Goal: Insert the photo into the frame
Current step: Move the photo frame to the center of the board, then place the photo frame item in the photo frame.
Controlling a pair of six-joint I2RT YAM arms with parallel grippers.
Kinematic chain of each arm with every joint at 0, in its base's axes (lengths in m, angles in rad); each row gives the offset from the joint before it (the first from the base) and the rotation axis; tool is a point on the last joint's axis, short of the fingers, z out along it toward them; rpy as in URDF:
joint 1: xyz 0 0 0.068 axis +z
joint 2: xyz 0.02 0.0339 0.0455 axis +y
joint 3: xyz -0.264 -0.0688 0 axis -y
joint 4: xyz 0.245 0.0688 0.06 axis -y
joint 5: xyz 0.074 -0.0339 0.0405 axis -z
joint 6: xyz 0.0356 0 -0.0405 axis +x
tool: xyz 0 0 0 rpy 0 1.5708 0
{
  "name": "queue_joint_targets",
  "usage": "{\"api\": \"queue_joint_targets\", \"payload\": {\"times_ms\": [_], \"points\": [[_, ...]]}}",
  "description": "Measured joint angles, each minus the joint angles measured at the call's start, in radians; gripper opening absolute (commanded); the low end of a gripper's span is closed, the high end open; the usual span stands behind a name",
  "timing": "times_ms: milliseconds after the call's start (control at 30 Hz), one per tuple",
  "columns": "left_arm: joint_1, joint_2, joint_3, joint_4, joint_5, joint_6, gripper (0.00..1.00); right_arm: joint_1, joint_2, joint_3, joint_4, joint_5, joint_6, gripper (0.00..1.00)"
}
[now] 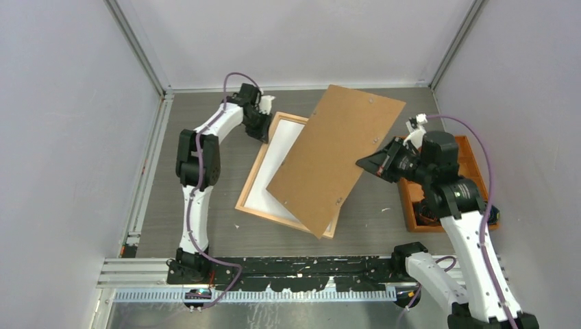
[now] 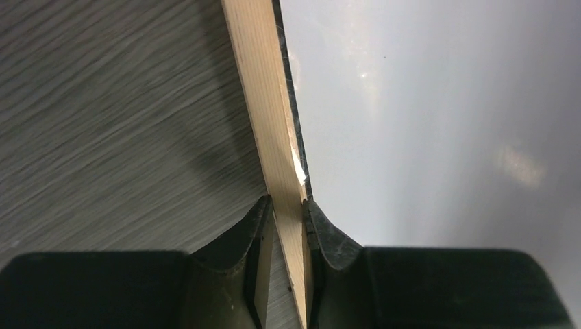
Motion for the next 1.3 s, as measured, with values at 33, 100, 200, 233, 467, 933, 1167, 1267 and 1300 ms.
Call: {"api": "queue_joint_targets", "payload": {"times_ms": [33,100,200,233,467,933,1167,1267,1300], "points": [[0.022,-0.013,-0.019,0.000,-0.011,-0.001,0.17,0.000,0.030,-0.007,0.036,-0.028,0.009,0.01],[0.065,-0.045,-0.068,0.002,-0.024,-0.004,0.17,0.000,0.084,-0.019,0.109,-0.078,0.029,0.01],[0.115,-0.088,-0.133,0.003,-0.034,-0.012,0.21,0.000,0.185,-0.046,0.248,-0.161,0.077,0.01],[0.129,-0.102,-0.154,0.001,-0.034,-0.018,0.26,0.000,0.221,-0.054,0.298,-0.191,0.095,0.01],[0.201,-0.200,-0.228,-0.017,0.032,-0.026,0.61,0.000,0.466,-0.058,0.524,-0.359,0.126,0.01],[0.429,-0.354,-0.245,-0.057,0.092,0.171,0.64,0.000,0.760,0.024,0.680,-0.555,0.046,0.01],[0.404,-0.354,-0.376,-0.072,0.097,0.324,0.63,0.000,0.883,0.060,0.781,-0.616,0.047,0.01],[0.404,-0.354,-0.400,-0.068,0.100,0.381,0.62,0.000,0.946,0.068,0.786,-0.622,0.045,0.01],[0.404,-0.354,-0.406,-0.068,0.099,0.399,0.62,0.000,0.964,0.069,0.786,-0.623,0.044,0.01]]}}
